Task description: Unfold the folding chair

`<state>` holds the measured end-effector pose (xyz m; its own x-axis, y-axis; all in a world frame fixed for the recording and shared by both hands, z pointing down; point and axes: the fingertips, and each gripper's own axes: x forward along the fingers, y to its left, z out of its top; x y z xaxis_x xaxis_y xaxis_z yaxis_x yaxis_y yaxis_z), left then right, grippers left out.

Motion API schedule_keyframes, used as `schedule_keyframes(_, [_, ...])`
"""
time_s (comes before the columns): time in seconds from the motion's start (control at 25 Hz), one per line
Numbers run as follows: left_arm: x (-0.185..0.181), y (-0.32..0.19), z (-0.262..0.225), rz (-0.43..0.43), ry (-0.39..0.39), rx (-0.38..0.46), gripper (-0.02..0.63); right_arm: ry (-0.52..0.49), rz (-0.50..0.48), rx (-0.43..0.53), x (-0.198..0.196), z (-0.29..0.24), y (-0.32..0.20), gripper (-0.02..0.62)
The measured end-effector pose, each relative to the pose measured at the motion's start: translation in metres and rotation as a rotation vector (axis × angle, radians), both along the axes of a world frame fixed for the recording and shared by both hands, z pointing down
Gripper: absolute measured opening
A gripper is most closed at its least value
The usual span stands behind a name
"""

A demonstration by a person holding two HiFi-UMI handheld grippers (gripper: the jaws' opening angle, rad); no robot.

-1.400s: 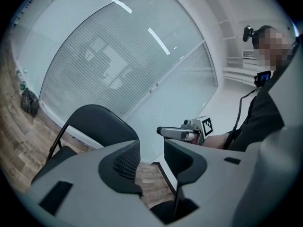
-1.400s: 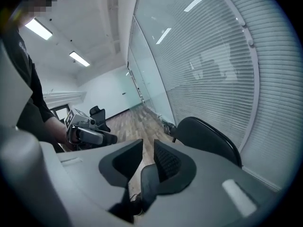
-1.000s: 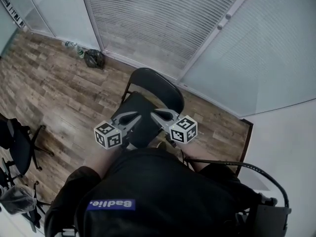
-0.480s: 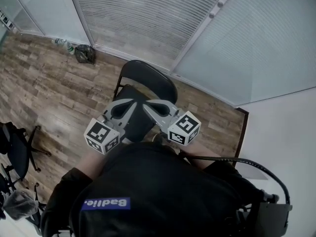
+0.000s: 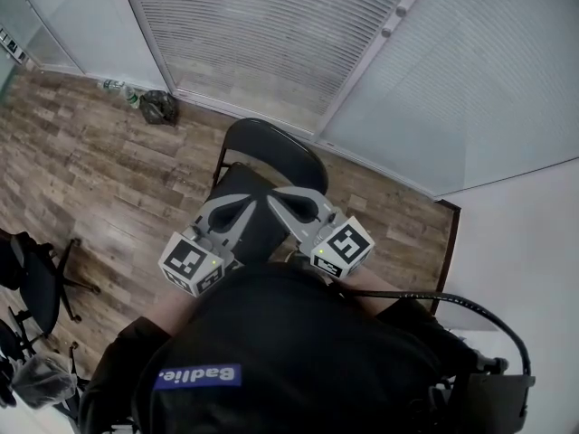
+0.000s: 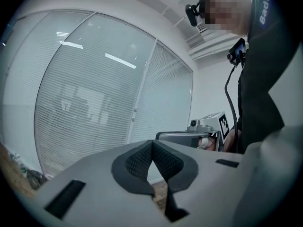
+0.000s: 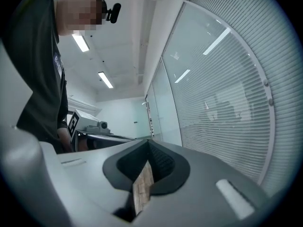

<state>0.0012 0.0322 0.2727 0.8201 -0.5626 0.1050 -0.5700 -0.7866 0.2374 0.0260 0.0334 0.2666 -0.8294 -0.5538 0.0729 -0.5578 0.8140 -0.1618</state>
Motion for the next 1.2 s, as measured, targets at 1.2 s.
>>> schedule_keyframes(1.2, [-0.004,0.009,0.013,-0.024,-0.010,-0.024,0.006,0.004,-0.054,-0.030,-0.011,0.014,0.012,0.002])
